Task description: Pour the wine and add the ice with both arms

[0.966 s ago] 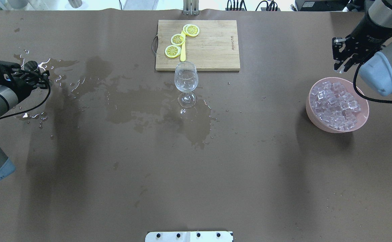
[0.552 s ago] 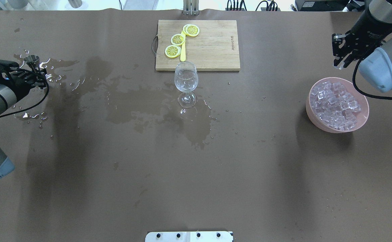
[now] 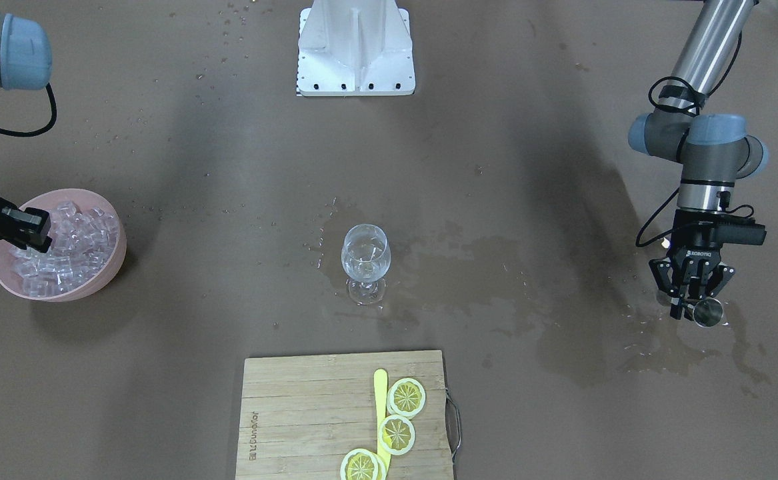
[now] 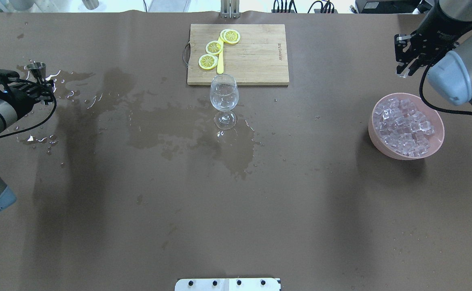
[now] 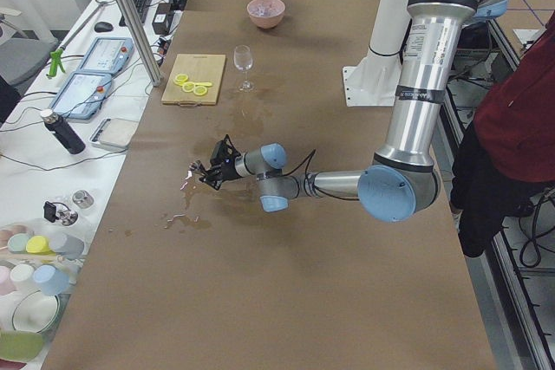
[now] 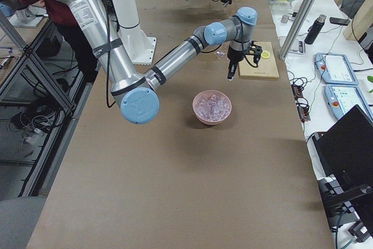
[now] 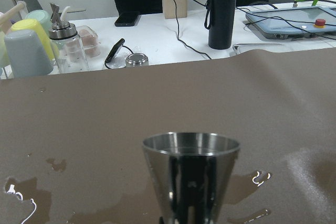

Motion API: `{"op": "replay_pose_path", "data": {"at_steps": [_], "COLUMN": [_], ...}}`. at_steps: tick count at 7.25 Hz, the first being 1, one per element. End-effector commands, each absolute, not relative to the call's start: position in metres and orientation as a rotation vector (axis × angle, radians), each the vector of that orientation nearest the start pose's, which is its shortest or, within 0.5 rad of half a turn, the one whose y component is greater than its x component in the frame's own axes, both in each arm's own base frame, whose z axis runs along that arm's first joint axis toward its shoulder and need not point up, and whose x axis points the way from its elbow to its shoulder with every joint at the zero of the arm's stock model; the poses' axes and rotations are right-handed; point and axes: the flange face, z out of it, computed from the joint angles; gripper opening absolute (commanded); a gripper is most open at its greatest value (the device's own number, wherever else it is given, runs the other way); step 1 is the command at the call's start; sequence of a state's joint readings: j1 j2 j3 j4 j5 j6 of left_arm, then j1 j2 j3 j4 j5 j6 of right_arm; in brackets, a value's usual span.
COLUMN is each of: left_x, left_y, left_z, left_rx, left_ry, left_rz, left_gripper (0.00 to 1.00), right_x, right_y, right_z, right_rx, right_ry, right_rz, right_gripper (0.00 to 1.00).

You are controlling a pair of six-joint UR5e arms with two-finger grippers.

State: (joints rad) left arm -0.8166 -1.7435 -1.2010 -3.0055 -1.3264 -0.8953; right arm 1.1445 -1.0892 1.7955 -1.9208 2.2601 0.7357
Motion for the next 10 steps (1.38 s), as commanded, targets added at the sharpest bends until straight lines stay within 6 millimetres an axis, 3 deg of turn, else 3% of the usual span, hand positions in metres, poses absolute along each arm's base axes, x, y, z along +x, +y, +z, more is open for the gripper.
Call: {"op": "replay_pose_path", "data": {"at_steps": [1, 6, 8, 10], "left_x": [0.283, 0.326, 0.34, 0.381], "left_y": [-0.551, -0.601, -0.607, -0.601], "left_z": [0.564, 0.427, 0.356, 0.291], "left_rx": [1.037, 1.149, 1.143, 1.123], "left_ry": [0.796, 0.955, 0.988, 1.092], "left_rz": [-0.302, -0.309, -0.281, -0.204], "left_gripper": [0.0, 0.0, 0.0, 0.0], "right_x": [-0.193, -0.196, -0.194, -0.186], "right_y": [-0.594, -0.598, -0.599, -0.601], "right_z": [0.301, 0.274, 0.272, 0.272], "right_rx": [-0.061, -0.029, -0.013, 0.005], "right_ry": [-0.776, -0.809, -0.811, -0.811], "right_rz": [0.159, 0.138, 0.119, 0.097], "right_gripper": [0.25, 0.25, 0.26, 0.26]}}
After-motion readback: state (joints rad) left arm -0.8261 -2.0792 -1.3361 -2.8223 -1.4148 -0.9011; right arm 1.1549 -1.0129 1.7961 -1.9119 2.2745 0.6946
